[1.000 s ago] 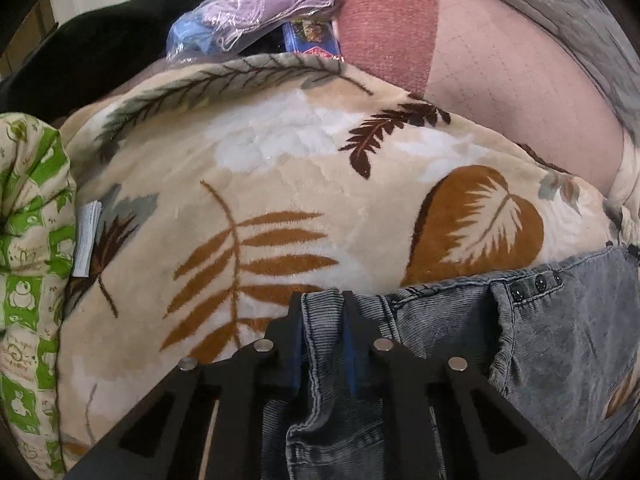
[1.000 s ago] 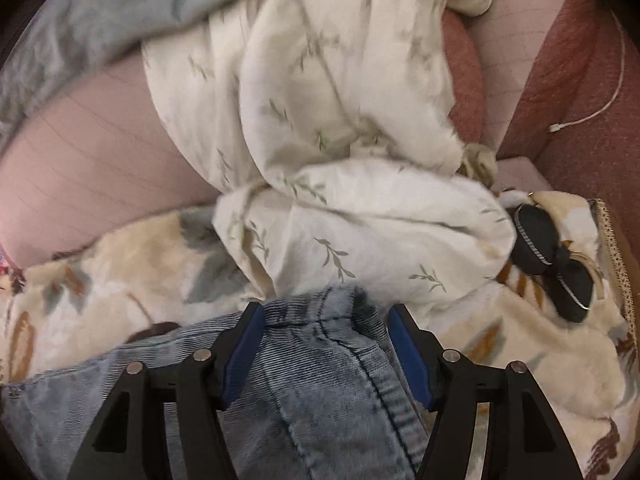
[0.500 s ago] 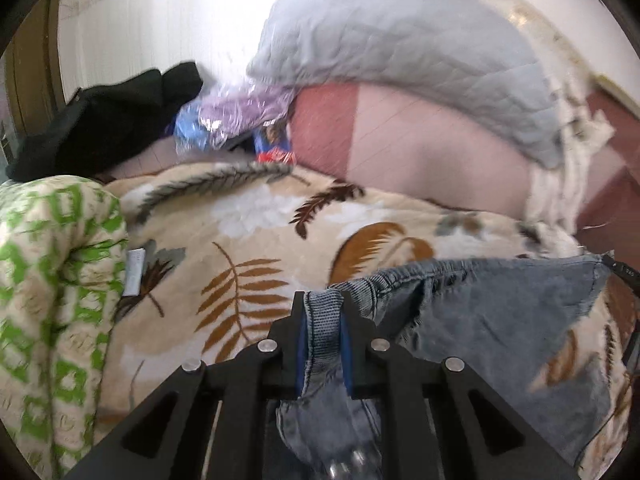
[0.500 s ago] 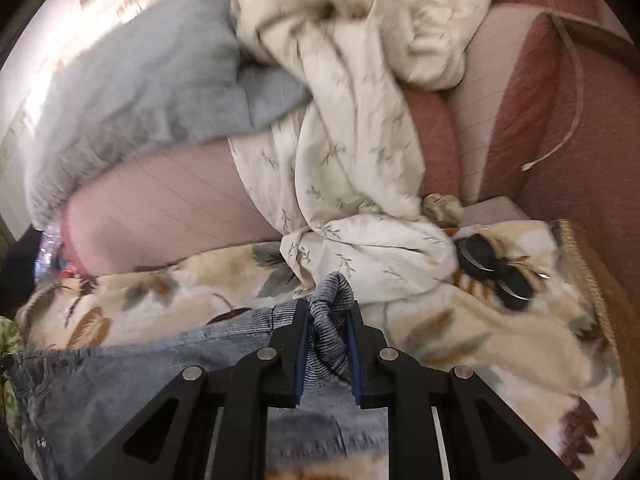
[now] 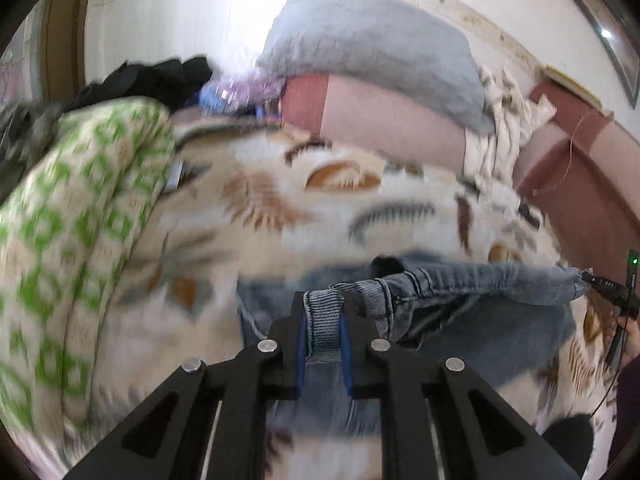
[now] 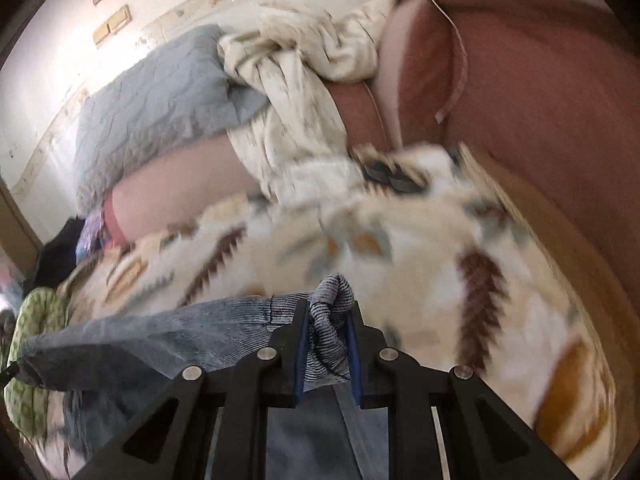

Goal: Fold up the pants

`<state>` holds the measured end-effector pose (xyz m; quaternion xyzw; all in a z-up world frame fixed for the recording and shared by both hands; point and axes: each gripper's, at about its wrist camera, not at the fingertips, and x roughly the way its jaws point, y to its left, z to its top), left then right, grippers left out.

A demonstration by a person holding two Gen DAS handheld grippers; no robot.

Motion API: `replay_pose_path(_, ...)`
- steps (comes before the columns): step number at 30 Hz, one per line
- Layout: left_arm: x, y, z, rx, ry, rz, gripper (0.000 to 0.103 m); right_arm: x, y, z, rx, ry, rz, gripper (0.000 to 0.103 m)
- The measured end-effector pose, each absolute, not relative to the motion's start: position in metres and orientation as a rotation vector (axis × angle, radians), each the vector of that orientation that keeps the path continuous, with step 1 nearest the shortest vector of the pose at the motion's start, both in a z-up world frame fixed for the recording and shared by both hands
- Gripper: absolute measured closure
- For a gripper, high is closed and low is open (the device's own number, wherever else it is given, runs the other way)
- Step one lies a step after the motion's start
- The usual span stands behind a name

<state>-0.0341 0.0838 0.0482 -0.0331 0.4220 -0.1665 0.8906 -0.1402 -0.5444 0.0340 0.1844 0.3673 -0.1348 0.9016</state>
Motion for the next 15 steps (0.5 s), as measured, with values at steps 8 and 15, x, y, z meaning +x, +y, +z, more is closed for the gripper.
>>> replay_pose_path(8, -0.079, 0.099, -0.017, -0.097, 0.985, -0.324, 0.088, -0.211, -0.533, -0.024, 0.413, 0.908, -0.212, 0.081)
replay_pose_path(15, -0.094, 0.096, 0.005, 0.014, 0.945, -0.342, 0.086, -0.229, -0.54, -0.009, 0.471, 0.911, -0.151, 0.054)
